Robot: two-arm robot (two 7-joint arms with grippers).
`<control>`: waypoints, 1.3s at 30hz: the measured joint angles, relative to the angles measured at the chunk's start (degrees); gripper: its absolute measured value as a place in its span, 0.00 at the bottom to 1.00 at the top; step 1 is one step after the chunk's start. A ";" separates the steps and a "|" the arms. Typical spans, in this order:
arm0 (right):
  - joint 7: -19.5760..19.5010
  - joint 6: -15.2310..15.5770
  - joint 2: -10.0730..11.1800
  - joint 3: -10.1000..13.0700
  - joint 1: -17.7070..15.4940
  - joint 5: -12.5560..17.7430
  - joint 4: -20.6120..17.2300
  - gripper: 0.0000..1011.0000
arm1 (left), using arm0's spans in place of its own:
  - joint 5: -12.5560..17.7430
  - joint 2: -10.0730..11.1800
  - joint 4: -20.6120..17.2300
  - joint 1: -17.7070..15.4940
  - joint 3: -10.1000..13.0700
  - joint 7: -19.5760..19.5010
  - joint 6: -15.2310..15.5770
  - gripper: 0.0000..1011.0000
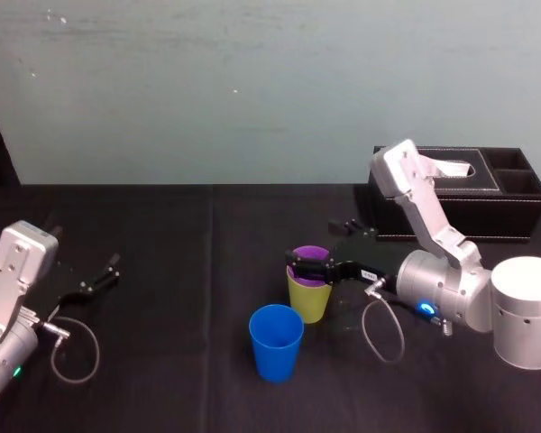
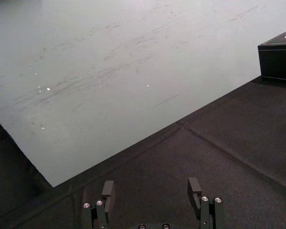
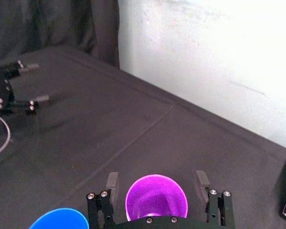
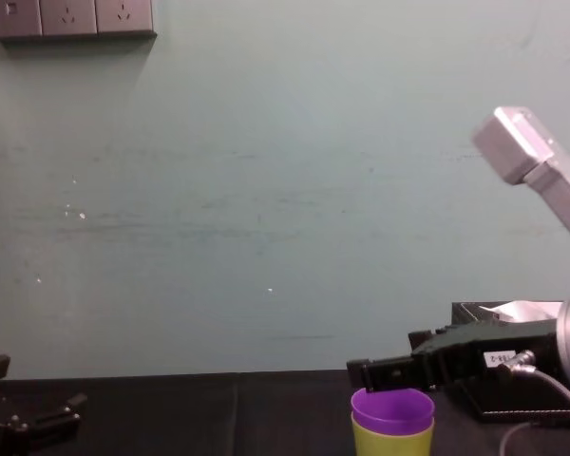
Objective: Stack the three plastic cups sequentially using one hand.
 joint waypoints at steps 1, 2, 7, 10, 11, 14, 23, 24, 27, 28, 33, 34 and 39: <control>0.15 -0.68 0.14 0.44 -0.45 0.41 -0.45 0.99 | 0.00 0.00 0.00 0.00 0.00 0.00 0.00 0.99; 0.21 -1.01 0.26 0.60 -0.71 0.59 -0.72 0.99 | 0.00 0.00 0.00 0.00 0.00 0.00 0.00 0.99; 0.97 -2.69 1.87 1.56 -2.88 1.77 -3.67 0.99 | 0.00 0.00 0.00 0.00 0.00 0.00 0.00 0.99; 1.60 -3.38 3.39 1.85 -4.48 2.30 -5.76 0.99 | 0.00 0.00 0.00 0.00 0.00 0.00 0.00 0.99; 1.87 -3.61 3.90 1.90 -4.99 2.43 -6.35 0.99 | 0.00 0.00 0.00 0.00 0.00 0.00 0.00 0.99; 2.54 -4.15 5.41 2.11 -6.51 2.89 -8.11 0.99 | 0.00 0.00 0.00 0.00 0.00 0.00 0.00 0.99; 4.10 -7.43 12.81 4.38 -15.31 5.37 -16.30 0.99 | 0.00 0.00 0.00 0.00 0.00 0.00 0.01 0.99; 4.12 -7.87 13.23 4.43 -15.88 5.33 -16.64 0.99 | 0.00 0.00 0.00 0.00 0.00 0.00 0.00 0.99; 4.07 -10.31 14.95 4.57 -18.46 4.47 -17.62 0.99 | 0.00 0.00 0.00 0.00 0.00 0.00 0.00 0.99; 4.04 -10.93 15.24 4.57 -19.02 4.16 -17.66 0.99 | 0.00 0.00 0.00 0.00 0.00 0.00 0.00 0.99; 3.98 -14.20 15.87 4.20 -21.50 2.53 -16.74 0.99 | 0.00 0.00 0.00 0.00 0.00 0.00 0.00 0.99; 3.99 -14.55 15.81 4.14 -21.75 2.35 -16.49 0.99 | 0.00 0.00 0.00 0.00 0.00 0.00 0.00 0.99; 4.02 -15.93 14.87 3.45 -22.34 0.90 -15.05 0.99 | 0.00 0.00 0.00 0.00 0.00 0.00 0.00 0.99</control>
